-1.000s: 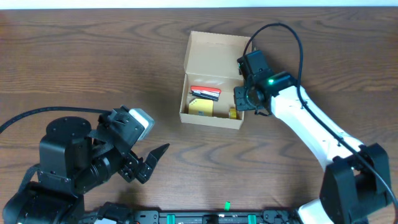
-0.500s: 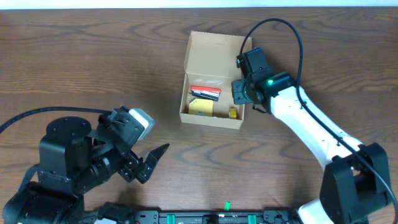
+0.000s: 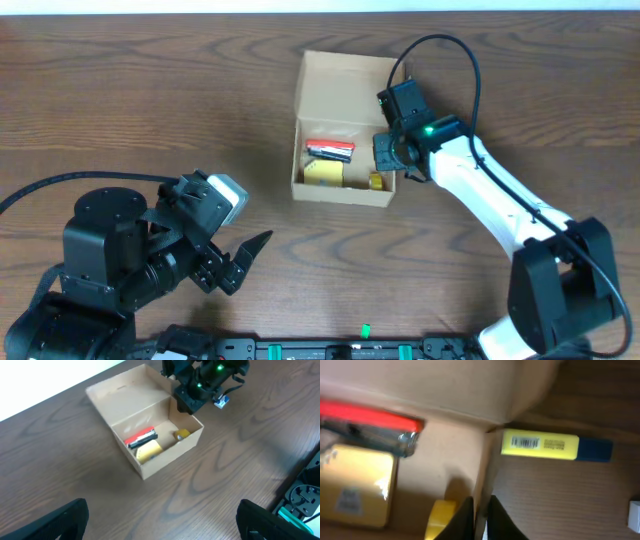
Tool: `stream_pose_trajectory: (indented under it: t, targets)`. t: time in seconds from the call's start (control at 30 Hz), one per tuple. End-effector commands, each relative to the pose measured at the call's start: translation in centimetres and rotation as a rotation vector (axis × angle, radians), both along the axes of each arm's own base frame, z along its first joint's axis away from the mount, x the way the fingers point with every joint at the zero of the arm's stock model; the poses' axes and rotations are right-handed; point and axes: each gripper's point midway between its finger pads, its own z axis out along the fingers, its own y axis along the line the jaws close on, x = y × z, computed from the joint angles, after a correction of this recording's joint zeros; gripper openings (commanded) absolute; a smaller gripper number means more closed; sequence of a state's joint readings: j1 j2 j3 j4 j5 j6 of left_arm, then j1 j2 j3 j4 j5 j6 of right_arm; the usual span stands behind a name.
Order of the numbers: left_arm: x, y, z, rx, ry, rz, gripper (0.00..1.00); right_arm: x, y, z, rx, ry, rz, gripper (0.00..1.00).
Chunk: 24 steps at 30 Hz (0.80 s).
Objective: Pack container
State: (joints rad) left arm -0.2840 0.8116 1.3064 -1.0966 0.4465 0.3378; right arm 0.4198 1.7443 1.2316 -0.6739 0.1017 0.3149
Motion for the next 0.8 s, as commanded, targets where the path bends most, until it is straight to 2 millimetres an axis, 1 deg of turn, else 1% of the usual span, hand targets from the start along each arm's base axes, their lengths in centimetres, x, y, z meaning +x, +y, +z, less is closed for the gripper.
stream_pose_trajectory:
  t: [0.0,0.1,0.3,0.33,0.37,0.4,0.5,0.57,0.63,0.77]
  targets:
    - [-0.2,-0.1,0.7,-0.010,-0.019,-0.013,0.95,-0.3,-0.2,-2.0,-0.019,0.045,-0.004,0.07]
    - [-0.2,-0.1,0.7,-0.010,-0.019,-0.013,0.95,0.3,0.1,-1.7,-0.006,0.017,-0.004,0.04]
    - [-0.2,-0.1,0.7,-0.010,-0.019,-0.013,0.95,0.7,0.2,-1.5,-0.010,-0.003,0.013,0.04]
    - [-0.2,-0.1,0.7,-0.010,-0.019,-0.013,0.95,0.8,0.2,-1.5,-0.009,-0.003,0.013,0.07]
    - [-0.2,-0.1,0.7,-0.010,-0.019,-0.013,0.95,0.7,0.2,-1.5,-0.009,-0.003,0.012,0.13]
    - [-0.2,-0.1,0.7,-0.010,-0.019,-0.013,0.95,0.7,0.2,-1.5,-0.009,-0.002,0.013,0.26]
    - [-0.2,-0.1,0.7,-0.010,-0.019,-0.013,0.95,0.8,0.3,-1.1,-0.006,-0.009,0.014,0.35]
    - [-0.2,-0.1,0.7,-0.010,-0.019,-0.013,0.95,1.1,0.4,0.0,0.000,-0.028,0.017,0.39]
    - [-0.2,-0.1,0.7,-0.010,-0.019,-0.013,0.95,1.5,0.6,2.1,0.010,-0.062,0.027,0.40]
    - [-0.2,-0.1,0.7,-0.010,-0.019,-0.013,0.95,1.9,1.3,7.4,0.044,-0.159,0.055,0.42]
